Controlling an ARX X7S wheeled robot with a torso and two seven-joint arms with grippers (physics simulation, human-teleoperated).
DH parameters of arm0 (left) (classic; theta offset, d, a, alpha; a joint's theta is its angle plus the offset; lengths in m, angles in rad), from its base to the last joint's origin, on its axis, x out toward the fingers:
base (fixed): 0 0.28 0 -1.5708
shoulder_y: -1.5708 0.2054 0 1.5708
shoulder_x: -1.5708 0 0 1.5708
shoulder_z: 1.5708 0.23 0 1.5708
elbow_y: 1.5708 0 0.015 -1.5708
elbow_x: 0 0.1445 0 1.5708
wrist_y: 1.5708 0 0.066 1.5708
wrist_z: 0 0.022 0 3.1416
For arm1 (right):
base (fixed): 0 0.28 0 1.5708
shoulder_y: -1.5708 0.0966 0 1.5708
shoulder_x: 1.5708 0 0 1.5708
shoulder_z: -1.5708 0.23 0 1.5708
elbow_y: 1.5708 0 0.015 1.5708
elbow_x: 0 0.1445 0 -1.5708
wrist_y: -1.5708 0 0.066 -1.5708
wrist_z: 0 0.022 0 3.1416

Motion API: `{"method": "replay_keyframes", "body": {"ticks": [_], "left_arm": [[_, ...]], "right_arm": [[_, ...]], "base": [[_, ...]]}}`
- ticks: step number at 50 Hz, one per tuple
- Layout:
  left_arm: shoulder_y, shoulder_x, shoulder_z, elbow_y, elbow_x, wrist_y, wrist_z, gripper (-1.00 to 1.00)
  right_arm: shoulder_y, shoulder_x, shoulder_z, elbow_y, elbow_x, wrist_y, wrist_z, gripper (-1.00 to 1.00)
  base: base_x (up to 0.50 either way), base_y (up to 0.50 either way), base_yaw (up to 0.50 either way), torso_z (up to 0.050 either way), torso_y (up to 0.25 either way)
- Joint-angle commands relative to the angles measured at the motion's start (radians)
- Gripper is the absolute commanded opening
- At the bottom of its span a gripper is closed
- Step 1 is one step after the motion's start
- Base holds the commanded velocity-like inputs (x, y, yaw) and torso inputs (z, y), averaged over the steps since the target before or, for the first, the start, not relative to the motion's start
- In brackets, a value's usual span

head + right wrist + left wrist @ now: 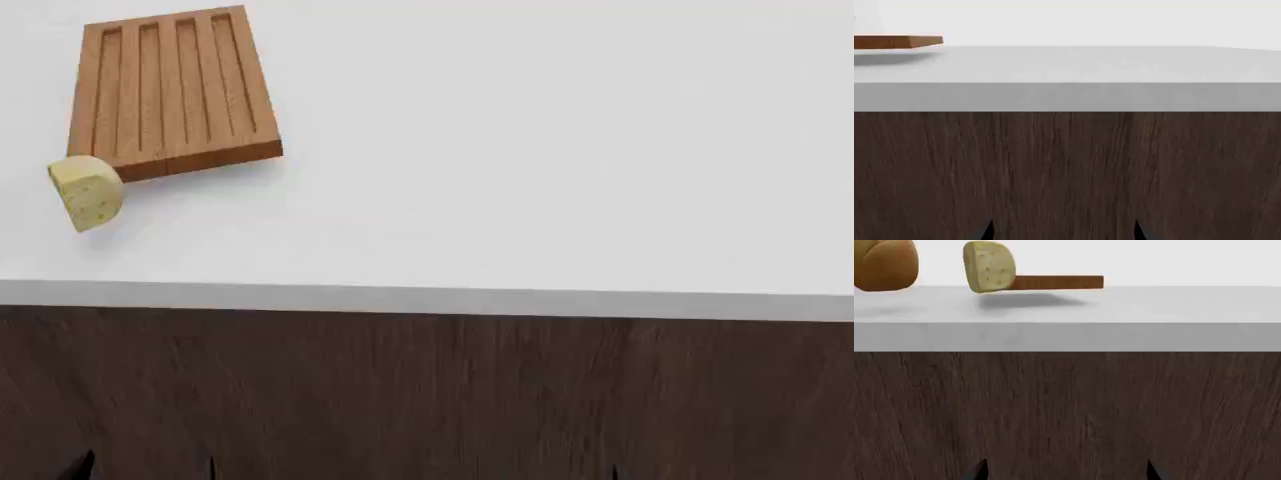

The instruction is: Place the bread and cheese on the cutting board.

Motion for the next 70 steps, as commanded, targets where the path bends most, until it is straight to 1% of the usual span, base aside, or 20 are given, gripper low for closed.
{"method": "replay_keyframes", "body": {"ticks": [1,8,14,19,21,24,28,40,42,56,58,59,61,62,63,64,65,66,70], "left_arm": [[0.000,-0.010,0.011,0.000,-0.010,0.000,-0.011,1.00],[-0.001,-0.037,0.043,0.005,-0.034,-0.014,-0.031,1.00],[-0.001,-0.045,0.050,0.008,-0.060,-0.023,-0.049,1.00],[-0.003,-0.065,0.078,-0.023,-0.024,0.069,-0.064,1.00],[-0.004,-0.062,0.073,-0.036,-0.070,0.099,-0.044,1.00],[-0.004,-0.065,0.077,-0.034,-0.064,0.095,-0.060,1.00],[-0.004,-0.064,0.076,-0.030,-0.095,0.082,-0.062,1.00],[-0.006,-0.085,0.100,-0.027,-0.108,0.073,-0.069,1.00],[-0.005,-0.080,0.092,-0.026,-0.139,0.068,-0.066,1.00],[-0.007,-0.098,0.115,-0.021,-0.142,0.056,-0.089,1.00],[-0.007,-0.100,0.116,-0.018,-0.145,0.047,-0.094,1.00],[-0.006,-0.099,0.113,-0.003,-0.154,0.003,-0.107,1.00],[-0.005,-0.092,0.103,-0.004,-0.177,0.007,-0.112,1.00],[-0.005,-0.094,0.106,-0.007,-0.175,0.017,-0.111,1.00],[-0.007,-0.108,0.122,0.006,-0.151,-0.024,-0.118,1.00],[-0.007,-0.109,0.124,0.005,-0.155,-0.016,-0.114,1.00],[0.039,-0.151,0.235,0.063,-0.267,0.041,-0.129,1.00],[0.000,-0.008,0.006,0.011,-0.049,-0.038,0.003,1.00],[0.006,-0.032,0.015,0.023,-0.051,-0.043,-0.027,1.00]], "right_arm": [[0.000,0.009,-0.013,0.000,0.009,0.000,0.013,1.00],[0.005,0.034,-0.045,0.024,0.027,-0.009,0.042,1.00],[0.008,0.047,-0.063,0.025,0.036,-0.011,0.060,1.00],[0.006,0.057,-0.069,0.022,0.044,-0.016,0.073,1.00],[0.007,0.061,-0.071,0.018,0.047,-0.015,0.079,1.00],[0.011,0.067,-0.076,0.013,0.047,-0.007,0.085,1.00],[0.013,0.074,-0.085,0.013,0.047,-0.010,0.091,1.00],[0.011,0.087,-0.098,0.034,0.058,-0.023,0.110,1.00],[0.009,0.089,-0.102,0.039,0.057,-0.027,0.114,1.00],[-0.018,0.105,-0.127,0.042,0.068,-0.047,0.127,1.00],[-0.017,0.105,-0.129,0.048,0.070,-0.051,0.130,1.00],[-0.016,0.107,-0.131,0.046,0.068,-0.049,0.133,1.00],[-0.014,0.109,-0.130,0.044,0.071,-0.049,0.138,1.00],[-0.014,0.109,-0.129,0.043,0.072,-0.050,0.140,1.00],[-0.014,0.111,-0.129,0.041,0.073,-0.050,0.142,1.00],[-0.015,0.112,-0.129,0.040,0.076,-0.051,0.143,1.00],[-0.103,0.184,-0.255,-0.167,0.339,-0.096,0.216,1.00],[-0.023,0.014,-0.009,0.033,-0.021,-0.045,0.027,1.00],[-0.024,0.028,-0.026,0.029,-0.015,-0.031,0.066,1.00]], "base": [[0.00,0.00,0.00,0.000,0.000],[0.00,0.00,0.00,0.000,0.000],[0.00,0.00,0.00,0.000,0.000],[0.00,0.00,0.00,0.000,0.000],[0.00,0.00,0.00,0.042,0.000],[0.00,0.00,0.00,0.050,0.000],[0.00,0.00,0.00,0.050,0.000],[0.00,0.00,0.00,0.050,0.000],[0.00,0.00,0.00,0.050,0.000],[0.00,0.00,0.00,0.050,0.000],[0.00,0.00,0.00,0.050,0.000],[0.00,0.00,0.00,0.032,0.000],[0.00,0.00,0.00,0.000,0.000],[0.00,0.00,0.00,0.000,0.000],[0.00,0.00,0.00,0.000,0.000],[0.00,0.00,0.00,0.000,0.000],[0.00,0.00,0.00,0.000,0.000],[0.00,0.00,0.00,0.000,0.000],[0.00,0.00,0.00,0.000,0.000]]}}
